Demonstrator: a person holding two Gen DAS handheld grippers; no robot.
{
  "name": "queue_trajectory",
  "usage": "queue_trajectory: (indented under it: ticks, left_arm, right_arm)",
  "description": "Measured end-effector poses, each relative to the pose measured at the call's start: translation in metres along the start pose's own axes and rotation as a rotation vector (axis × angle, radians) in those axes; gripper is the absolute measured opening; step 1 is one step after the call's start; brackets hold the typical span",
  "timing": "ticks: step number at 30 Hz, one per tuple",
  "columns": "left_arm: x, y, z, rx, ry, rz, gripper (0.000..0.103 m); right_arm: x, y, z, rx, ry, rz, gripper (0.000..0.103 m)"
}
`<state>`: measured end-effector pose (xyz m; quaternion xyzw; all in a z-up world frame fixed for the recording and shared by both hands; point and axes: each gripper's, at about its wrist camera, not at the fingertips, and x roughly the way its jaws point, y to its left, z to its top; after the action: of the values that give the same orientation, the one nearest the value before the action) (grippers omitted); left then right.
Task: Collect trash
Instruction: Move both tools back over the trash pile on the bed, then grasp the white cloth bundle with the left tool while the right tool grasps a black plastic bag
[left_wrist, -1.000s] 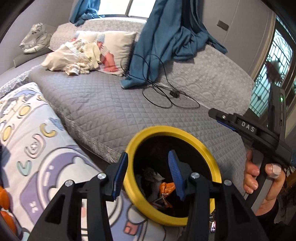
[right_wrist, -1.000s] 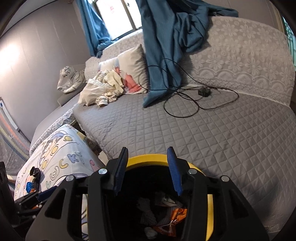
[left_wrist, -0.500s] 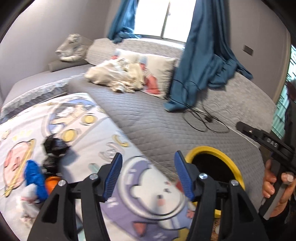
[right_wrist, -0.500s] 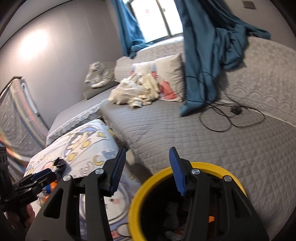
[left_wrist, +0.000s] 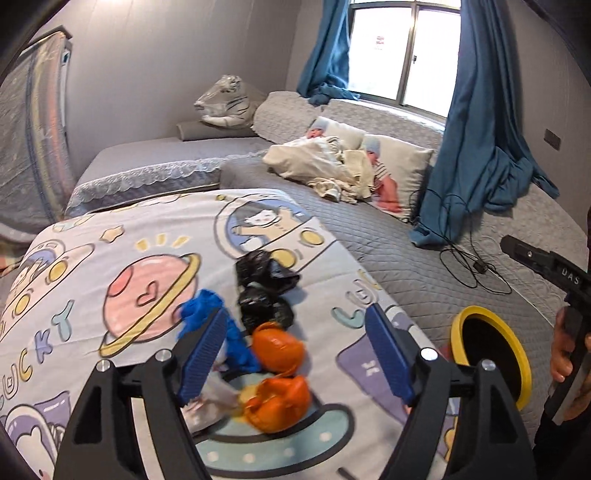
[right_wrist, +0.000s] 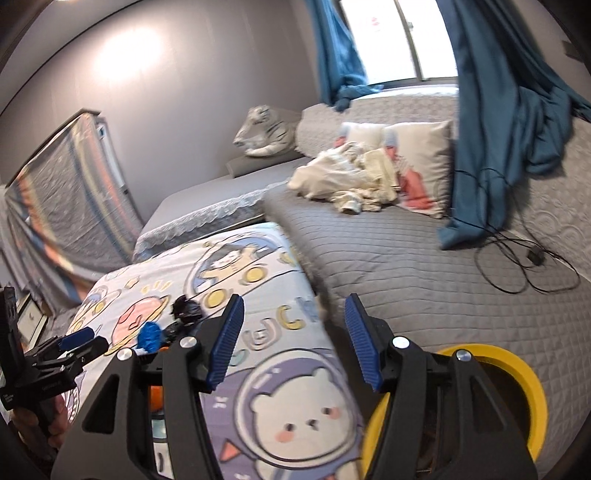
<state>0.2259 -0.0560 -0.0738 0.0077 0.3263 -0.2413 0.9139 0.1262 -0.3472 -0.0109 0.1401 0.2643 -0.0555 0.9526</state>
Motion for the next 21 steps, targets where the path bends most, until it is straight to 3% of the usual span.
queue_trajectory:
  ticks: [11, 21]
  left_arm:
    - [-0.015, 0.062, -0.034, -0.071, 0.030, 0.059, 0.075]
    - [-0.009, 0.095, -0.070, -0.133, 0.105, 0.074, 0.075]
  right_arm:
    - [0.072, 0.080, -0.004, -0.082, 0.108, 0.087, 0.054]
    - [0.141, 0.120, -0.017, -0.125, 0.224, 0.135, 0.054]
